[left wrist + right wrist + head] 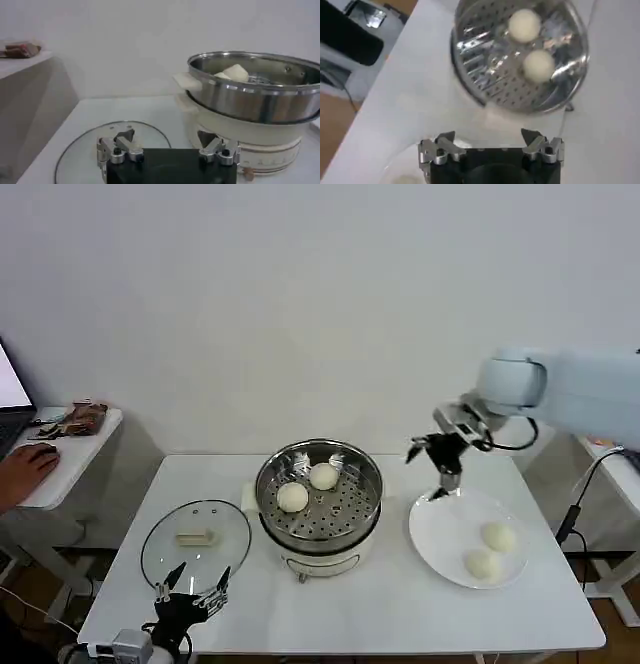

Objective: Take steamed baozi put them in steamer then cover it.

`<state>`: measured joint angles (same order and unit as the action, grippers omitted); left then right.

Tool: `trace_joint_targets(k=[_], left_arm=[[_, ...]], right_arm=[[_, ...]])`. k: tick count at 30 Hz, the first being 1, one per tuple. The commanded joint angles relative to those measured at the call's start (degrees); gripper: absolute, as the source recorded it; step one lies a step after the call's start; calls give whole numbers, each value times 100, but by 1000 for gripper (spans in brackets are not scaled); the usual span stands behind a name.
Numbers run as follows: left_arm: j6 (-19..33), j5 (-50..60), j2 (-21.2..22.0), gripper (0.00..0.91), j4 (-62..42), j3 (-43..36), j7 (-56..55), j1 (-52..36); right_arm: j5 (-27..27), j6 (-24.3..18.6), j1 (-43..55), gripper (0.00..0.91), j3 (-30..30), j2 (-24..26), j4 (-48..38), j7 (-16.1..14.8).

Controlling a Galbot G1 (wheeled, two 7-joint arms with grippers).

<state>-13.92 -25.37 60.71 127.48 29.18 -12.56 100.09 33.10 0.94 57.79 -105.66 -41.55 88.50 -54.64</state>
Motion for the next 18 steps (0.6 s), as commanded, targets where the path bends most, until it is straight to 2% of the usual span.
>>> trace_joint_targets(k=[1, 6, 15, 18], left_arm=[[-7, 7, 7, 907, 19, -2, -4, 7], [-8, 5, 8, 907, 46, 24, -4, 22], [-9, 41, 31, 907, -7, 37, 11, 18], [-11, 74, 48, 907, -32, 47, 23, 11]], right_arm=[[-615, -185, 22, 907, -220, 917, 327, -87], [-947, -278, -262, 907, -158, 1136, 249, -68], [-1429, -427, -1443, 907, 545, 1419, -266, -11], [-1548, -442, -1922, 907, 943, 1486, -443, 12]])
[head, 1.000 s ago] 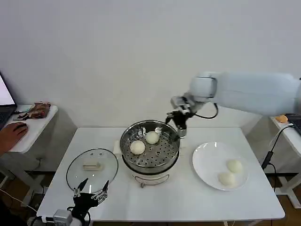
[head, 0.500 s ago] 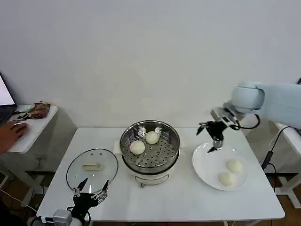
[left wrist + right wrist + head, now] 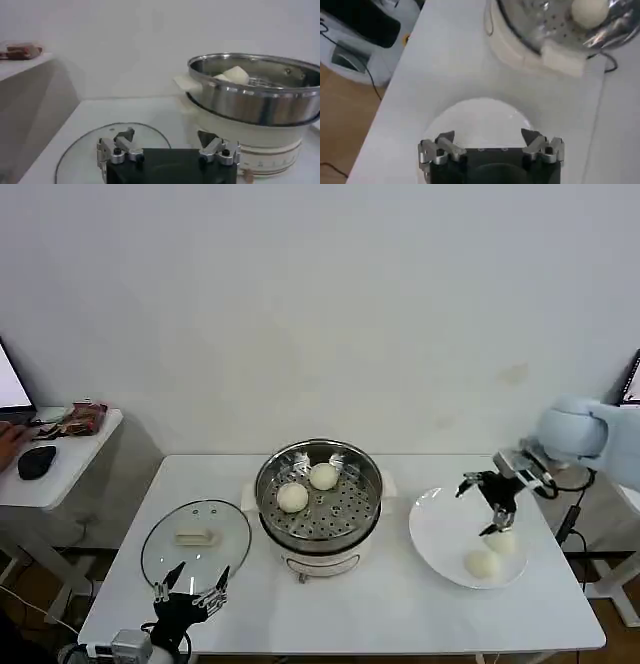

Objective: Take steamed baozi put them in steamer then cover it.

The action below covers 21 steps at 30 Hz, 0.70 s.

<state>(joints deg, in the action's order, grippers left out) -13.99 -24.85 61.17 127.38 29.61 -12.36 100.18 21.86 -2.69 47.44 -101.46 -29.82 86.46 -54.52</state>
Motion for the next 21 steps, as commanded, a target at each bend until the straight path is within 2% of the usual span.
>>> trace_joint_targets(k=[1, 17, 21], left_arm=[[-4, 24, 1, 907, -23, 6, 4, 9], [-2, 122, 28, 907, 17, 19, 28, 18], [-3, 122, 20, 907, 1, 25, 22, 8]], right_arm=[[-490, -98, -986, 907, 602, 321, -296, 3], [-938, -269, -2262, 907, 1460, 302, -822, -76], [-1029, -271, -2663, 907, 1854, 292, -973, -31]])
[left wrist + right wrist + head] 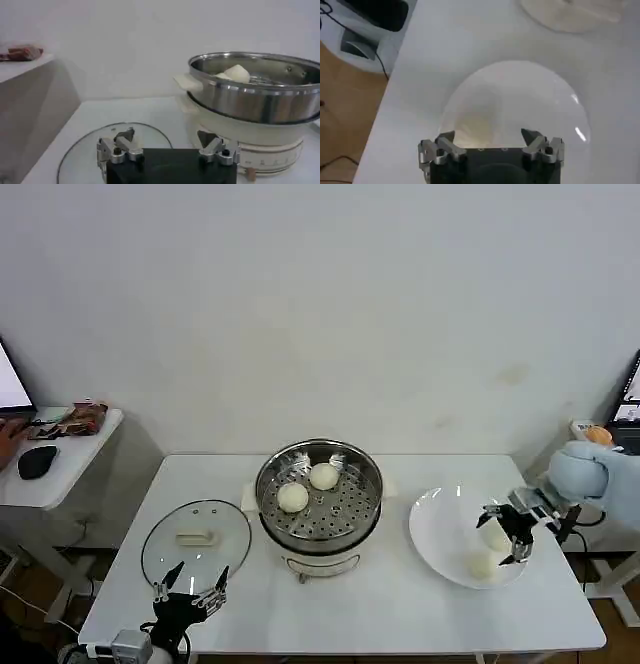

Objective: Take steamed baozi put them in steamer then cover it.

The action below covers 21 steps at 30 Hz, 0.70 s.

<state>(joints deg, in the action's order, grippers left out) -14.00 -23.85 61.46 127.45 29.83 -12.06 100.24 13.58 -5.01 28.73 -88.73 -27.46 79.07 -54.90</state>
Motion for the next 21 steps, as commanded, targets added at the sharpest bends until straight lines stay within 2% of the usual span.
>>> trace_joint_targets(k=[1, 21], left_arm=[[-2, 24, -7, 907, -8, 5, -10, -3], [-9, 15, 3, 907, -10, 20, -7, 26]], right_arm=[[-212, -43, -831, 907, 618, 52, -257, 5], [-131, 56, -1578, 907, 1269, -222, -779, 12]])
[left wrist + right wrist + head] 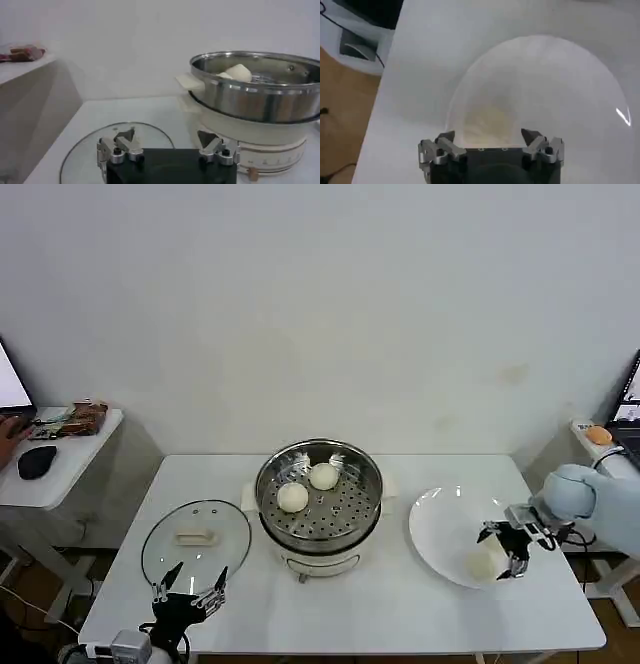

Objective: Take steamed baozi put them in steamer then cover it.

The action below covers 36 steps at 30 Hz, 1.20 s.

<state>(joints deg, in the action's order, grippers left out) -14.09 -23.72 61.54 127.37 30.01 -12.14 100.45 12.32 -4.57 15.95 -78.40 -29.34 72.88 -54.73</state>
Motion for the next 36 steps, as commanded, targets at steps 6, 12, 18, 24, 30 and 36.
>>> trace_joint_targets(k=[6, 12, 18, 24, 30, 36], left_arm=[[0, 0, -4, 907, -8, 7, 2, -2], [0, 4, 16, 907, -6, -1, 4, -1], [-1, 6, 33, 907, 7, -15, 2, -9], [1, 2, 45, 907, 20, 0, -2, 18], [1, 1, 26, 907, 36, 3, -15, 42], [-4, -7, -16, 907, 71, -2, -16, 27]], right_arm=[[-1, 48, -394, 806, 317, -107, -266, 5], [88, 107, -403, 625, 343, -117, -310, -1], [149, 121, -410, 605, 350, -137, -346, -4], [256, 77, -347, 595, 349, -152, -348, -14], [392, -129, 534, 605, -302, -24, -3, -65], [753, -605, 1893, 605, -1254, -195, 53, -97]])
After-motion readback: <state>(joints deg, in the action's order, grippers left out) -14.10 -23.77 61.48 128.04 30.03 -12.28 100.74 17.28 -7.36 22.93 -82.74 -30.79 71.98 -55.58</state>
